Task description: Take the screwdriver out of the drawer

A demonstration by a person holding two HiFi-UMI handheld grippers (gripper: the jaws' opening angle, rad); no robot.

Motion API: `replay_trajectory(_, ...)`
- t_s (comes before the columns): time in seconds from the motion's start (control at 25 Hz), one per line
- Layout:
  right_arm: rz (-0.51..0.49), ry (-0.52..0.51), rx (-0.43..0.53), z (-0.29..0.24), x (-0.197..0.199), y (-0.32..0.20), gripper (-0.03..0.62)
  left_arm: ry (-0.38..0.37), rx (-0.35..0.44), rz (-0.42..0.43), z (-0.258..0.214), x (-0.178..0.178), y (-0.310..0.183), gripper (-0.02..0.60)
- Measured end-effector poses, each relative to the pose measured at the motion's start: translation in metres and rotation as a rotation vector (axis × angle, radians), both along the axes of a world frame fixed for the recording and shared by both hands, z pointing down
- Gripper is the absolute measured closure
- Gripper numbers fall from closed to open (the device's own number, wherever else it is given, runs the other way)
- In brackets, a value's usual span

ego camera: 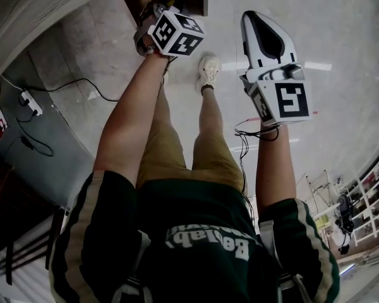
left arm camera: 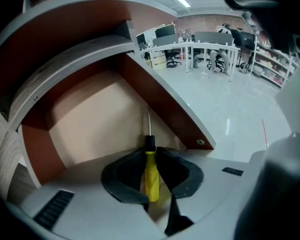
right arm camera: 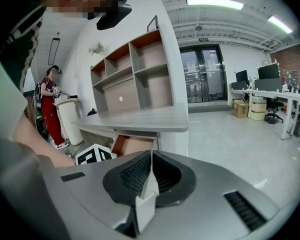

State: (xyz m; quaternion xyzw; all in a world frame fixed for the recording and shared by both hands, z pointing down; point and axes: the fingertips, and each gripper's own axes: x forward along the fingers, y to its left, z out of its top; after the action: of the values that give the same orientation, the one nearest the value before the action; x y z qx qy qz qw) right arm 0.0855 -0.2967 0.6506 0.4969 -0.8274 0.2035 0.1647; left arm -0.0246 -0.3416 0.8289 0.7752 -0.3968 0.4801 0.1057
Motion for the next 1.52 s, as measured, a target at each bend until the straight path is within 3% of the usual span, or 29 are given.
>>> replay_trajectory(0.56, 0.006, -0.007, 0.01, -0.005, -0.004, 0.001, 0.559, 0.084, -0.017, -0.043, -0.019, -0.002, 0.0, 0.495)
replay_trajectory(1.16, 0.034, -0.013, 0.039, -0.053, -0.006, 0.005, 0.559, 0.145, 0.016, -0.032, -0.086, 0.0, 0.012, 0.495)
replay_trajectory(1.52, 0.032, -0.033, 0.114, -0.096, 0.0, 0.006, 0.559, 0.166, 0.046, 0.004, -0.135, 0.019, 0.022, 0.495)
